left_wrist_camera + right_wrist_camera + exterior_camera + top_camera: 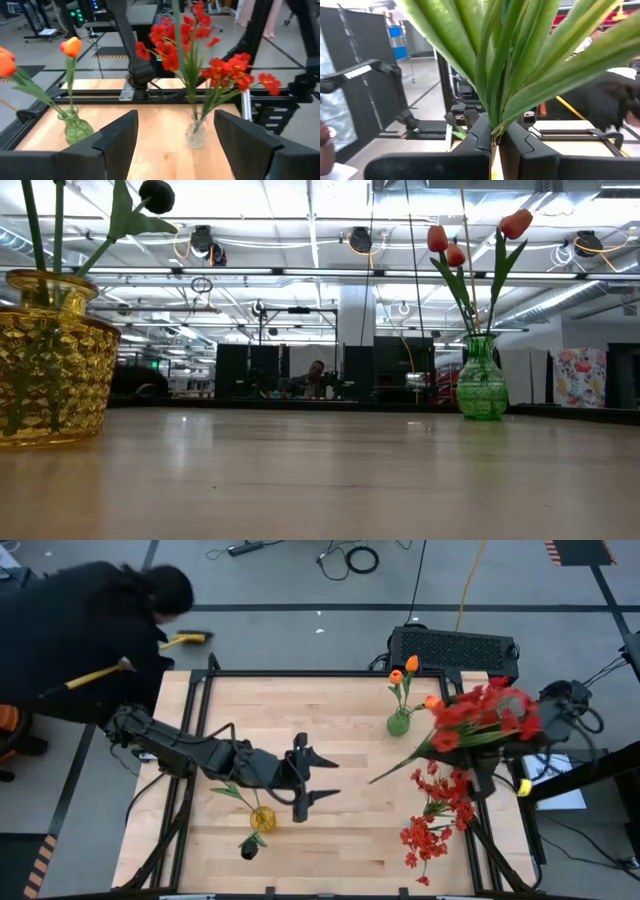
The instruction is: Sort flowers into vase by color
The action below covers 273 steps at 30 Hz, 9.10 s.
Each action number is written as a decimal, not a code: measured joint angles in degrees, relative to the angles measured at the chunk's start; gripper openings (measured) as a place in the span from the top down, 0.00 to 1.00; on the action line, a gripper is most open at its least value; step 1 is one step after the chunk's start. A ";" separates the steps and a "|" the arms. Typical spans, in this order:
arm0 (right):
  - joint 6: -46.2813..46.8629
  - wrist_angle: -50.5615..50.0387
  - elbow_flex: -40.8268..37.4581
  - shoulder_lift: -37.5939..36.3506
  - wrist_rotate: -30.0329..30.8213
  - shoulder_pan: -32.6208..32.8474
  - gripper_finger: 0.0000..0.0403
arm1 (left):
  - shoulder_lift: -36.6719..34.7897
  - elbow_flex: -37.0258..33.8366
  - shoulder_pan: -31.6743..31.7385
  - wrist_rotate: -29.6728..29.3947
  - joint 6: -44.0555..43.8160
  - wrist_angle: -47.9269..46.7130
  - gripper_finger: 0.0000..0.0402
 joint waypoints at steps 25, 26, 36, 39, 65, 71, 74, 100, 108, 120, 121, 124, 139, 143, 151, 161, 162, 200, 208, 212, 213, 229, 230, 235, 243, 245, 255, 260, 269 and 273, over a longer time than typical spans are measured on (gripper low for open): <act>10.81 -9.31 3.35 5.62 -0.06 5.44 0.99 | 8.41 -0.09 -3.63 -5.06 3.50 25.11 0.33; 11.32 -10.88 4.83 6.83 0.29 5.38 0.99 | 8.39 -0.07 -3.60 -4.56 3.52 26.38 0.33; 14.67 -23.89 17.95 17.70 1.29 3.98 0.99 | 8.48 -0.07 -2.31 0.45 6.08 32.60 0.33; 15.66 -27.12 21.01 20.70 1.12 3.17 0.99 | 8.52 0.88 -1.49 1.73 5.92 31.50 0.33; 18.95 -36.35 29.31 27.83 -0.33 2.07 0.99 | 17.55 12.66 3.20 12.26 3.49 25.13 0.36; 18.63 -36.33 29.31 27.83 -0.37 1.95 0.99 | 17.55 12.66 3.56 14.14 3.15 24.71 0.47; 18.48 -36.33 29.31 27.83 -0.47 1.33 0.99 | 17.55 12.66 3.58 14.12 3.17 24.29 0.50; 18.68 -38.78 29.31 27.86 -0.68 -0.22 0.97 | 18.40 12.61 4.96 16.46 5.03 24.60 0.97; 18.95 -39.44 29.31 27.09 -0.25 0.36 0.68 | 18.38 12.57 5.07 16.74 5.10 21.54 0.96; 26.53 -51.51 28.95 18.37 16.58 6.52 0.51 | 17.81 12.57 4.19 19.95 8.15 25.13 0.96; 26.37 -51.60 28.43 17.70 18.68 7.24 0.52 | 17.81 12.57 4.19 19.93 8.15 25.31 0.96; 25.30 -52.00 25.91 16.02 21.55 8.58 0.57 | 17.81 12.57 4.08 19.85 8.17 26.25 0.96; 15.31 -28.48 -5.72 -5.84 21.70 6.99 0.99 | 17.81 12.57 2.79 19.87 9.34 23.19 0.96; 10.14 -18.66 -14.39 -12.78 17.54 7.06 1.00 | 17.81 12.55 2.75 19.82 9.26 20.93 0.96; 4.12 -8.39 -24.46 -24.08 12.54 7.07 1.00 | 17.81 12.55 1.49 19.72 9.33 18.77 0.96; 6.41 -7.88 -32.61 -31.99 11.71 7.06 1.00 | 17.81 10.28 1.24 19.72 9.25 24.83 0.96; 6.51 -7.87 -33.22 -32.17 11.71 7.06 1.00 | 17.82 9.39 1.24 19.72 9.25 27.70 0.96; 3.32 -4.81 -34.01 -32.21 13.02 7.06 1.00 | 33.11 6.55 15.24 44.42 2.92 73.05 0.96; 3.45 -4.84 -34.01 -32.21 13.37 7.08 1.00 | 39.03 8.07 12.95 44.10 3.52 79.52 0.96; 3.45 -4.84 -34.01 -32.21 15.06 7.08 1.00 | 41.54 8.00 13.34 44.00 3.23 81.81 0.96; 3.45 -4.81 -34.01 -32.21 15.62 7.08 1.00 | 41.77 7.98 13.43 44.00 3.13 82.05 0.96; 3.45 -4.51 -34.01 -32.19 17.51 7.08 1.00 | 43.41 8.02 14.07 46.89 1.49 82.88 0.96; 3.45 -4.54 -34.01 -32.19 17.60 7.06 1.00 | 43.09 8.02 14.13 46.98 1.49 82.29 0.96; 3.45 -4.60 -34.01 -32.19 17.61 7.08 1.00 | 40.36 8.02 14.01 47.77 1.03 77.40 0.96; 3.45 -4.37 -34.03 -32.16 17.62 7.08 1.00 | 33.93 8.02 14.70 50.02 3.21 66.78 0.96; 3.45 -4.29 -34.03 -32.19 17.70 7.07 1.00 | 32.19 8.02 15.31 50.03 4.39 63.68 0.96; -4.51 7.89 -34.05 -32.16 17.64 7.08 0.95 | 28.94 8.05 18.31 49.44 3.43 56.19 0.96; -9.91 15.65 -34.05 -31.01 18.67 7.04 0.79 | 29.12 11.39 20.95 40.49 5.99 52.42 0.96; -5.65 20.65 -28.03 -18.73 23.42 6.90 0.45 | 29.27 18.52 23.34 40.38 8.47 40.93 0.96; -4.40 14.96 -20.45 -10.81 25.24 5.51 0.38 | 29.35 19.67 22.87 40.40 9.39 38.48 0.96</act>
